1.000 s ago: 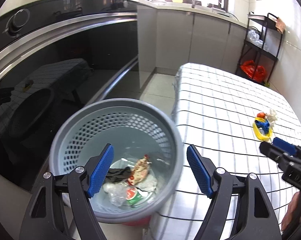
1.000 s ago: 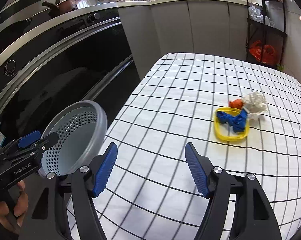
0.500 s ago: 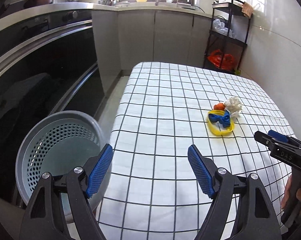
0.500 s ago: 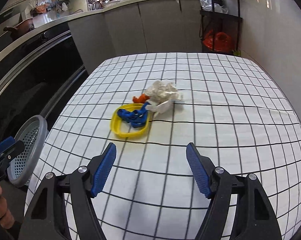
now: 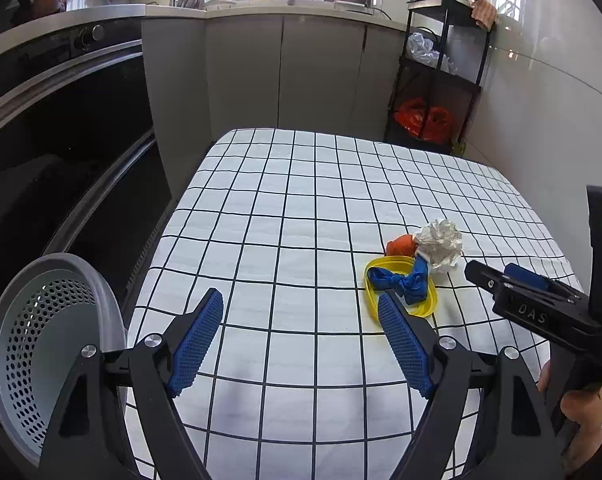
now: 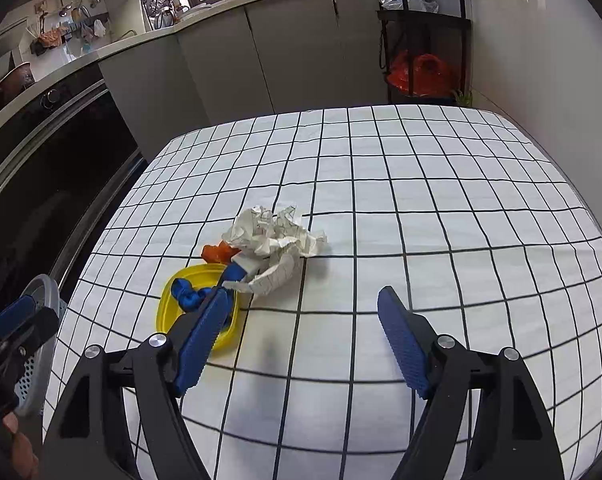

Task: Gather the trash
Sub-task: 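Grasp the crumpled white paper with the right tool, then lower the left tool and grasp the blue cloth on the yellow lid while the right tool holds the paper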

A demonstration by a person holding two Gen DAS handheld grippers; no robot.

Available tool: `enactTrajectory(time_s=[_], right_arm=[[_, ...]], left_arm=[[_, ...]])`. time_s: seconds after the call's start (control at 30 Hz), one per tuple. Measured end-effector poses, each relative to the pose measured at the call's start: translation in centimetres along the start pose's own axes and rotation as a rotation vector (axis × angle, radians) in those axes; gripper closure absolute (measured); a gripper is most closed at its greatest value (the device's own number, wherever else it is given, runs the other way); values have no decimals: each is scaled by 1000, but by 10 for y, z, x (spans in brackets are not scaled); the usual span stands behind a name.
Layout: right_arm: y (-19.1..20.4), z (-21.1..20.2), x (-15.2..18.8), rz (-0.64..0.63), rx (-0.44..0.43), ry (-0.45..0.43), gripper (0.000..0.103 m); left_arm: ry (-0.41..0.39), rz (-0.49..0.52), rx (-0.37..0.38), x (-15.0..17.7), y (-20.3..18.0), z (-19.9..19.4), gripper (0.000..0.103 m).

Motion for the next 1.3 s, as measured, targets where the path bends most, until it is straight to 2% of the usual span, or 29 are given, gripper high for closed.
enactTrajectory(time_s=[0.4,0.63,0.67,0.73,0.87,0.9,1.03,1.1,1.3], right_arm=[[6,52,-8,2,-1,39,25],[14,66,-6,-15,-11,56,26],[15,65,-7,-16,-13,50,28],[17,64,-6,-16,-22,50,40],[19,61,-6,-11,-34,53,75],[17,59,-6,-4,-33,53,79],[10,52,-5,22,-44,53,85],[9,47,-4,21,-50,50,92],[-4,22,-9,53,-55,18,92]], left_arm=[[30,10,-19,8,11,18,25],[46,16,-25,13,11,22,25],[46,17,-25,13,10,22,25],[48,20,-25,14,10,22,25],[52,23,-17,15,6,22,25],[50,24,-14,15,5,21,25],[51,28,-2,17,-2,19,25],[53,31,4,18,-6,18,25],[45,40,23,18,-17,14,25]])
Point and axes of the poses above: each gripper's, at about its wrist camera, not at the fingertips, and z roughly the way its jaws point, y to its left, x to its underside, the point moved 9 cm from there along z, roughly the way its jaws point, and after that the axes turned 12 degrees about -y, right-handed, at the moved point
